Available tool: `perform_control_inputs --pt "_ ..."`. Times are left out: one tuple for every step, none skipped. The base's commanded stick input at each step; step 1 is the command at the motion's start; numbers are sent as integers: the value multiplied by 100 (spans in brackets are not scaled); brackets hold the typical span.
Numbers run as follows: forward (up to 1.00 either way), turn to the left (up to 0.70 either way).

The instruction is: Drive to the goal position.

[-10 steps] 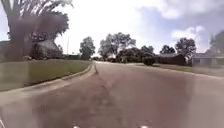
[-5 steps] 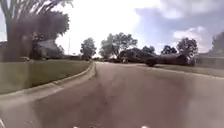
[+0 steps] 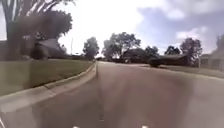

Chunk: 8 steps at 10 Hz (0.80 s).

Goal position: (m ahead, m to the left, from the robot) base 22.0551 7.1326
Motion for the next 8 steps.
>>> perform_control_inputs --pt "100 0" --pt "100 0" --pt "100 0" --pt "100 0" --pt "100 1" --pt "100 2" --pt "100 3" --pt "100 3"
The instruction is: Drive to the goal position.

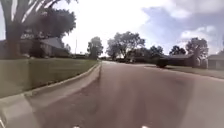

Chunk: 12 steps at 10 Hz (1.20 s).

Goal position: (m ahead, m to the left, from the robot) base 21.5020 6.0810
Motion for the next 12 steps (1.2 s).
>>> perform_control_inputs --pt "100 2" --pt "100 2" --pt "100 1" --pt "100 0" --pt "100 0" --pt "100 0" --pt "100 0" --pt "100 0" --pt "100 0" --pt "100 0" --pt "100 0" --pt "100 0"
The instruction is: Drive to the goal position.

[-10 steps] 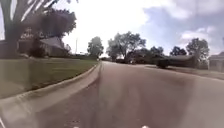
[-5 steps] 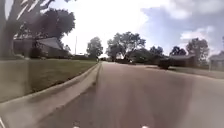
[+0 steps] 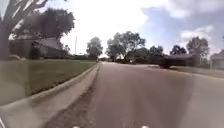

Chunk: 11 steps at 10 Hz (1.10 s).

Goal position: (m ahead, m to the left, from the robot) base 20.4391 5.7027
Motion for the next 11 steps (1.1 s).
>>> perform_control_inputs --pt "100 0" --pt "100 0" --pt "100 0" --pt "100 0" --pt "100 0" --pt "100 0" --pt "100 0" --pt "100 0" --pt "100 0" --pt "100 0" --pt "100 0"
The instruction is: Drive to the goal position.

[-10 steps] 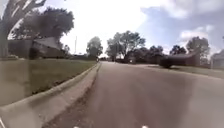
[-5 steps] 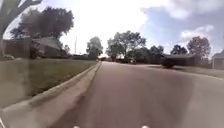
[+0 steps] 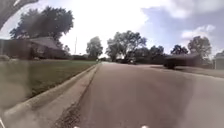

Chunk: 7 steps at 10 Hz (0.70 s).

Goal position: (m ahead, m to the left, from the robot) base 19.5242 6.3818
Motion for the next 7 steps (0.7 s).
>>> perform_control_inputs --pt "100 0" --pt "100 0" --pt "100 0" --pt "100 0" --pt "100 0" --pt "100 0" --pt "100 6"
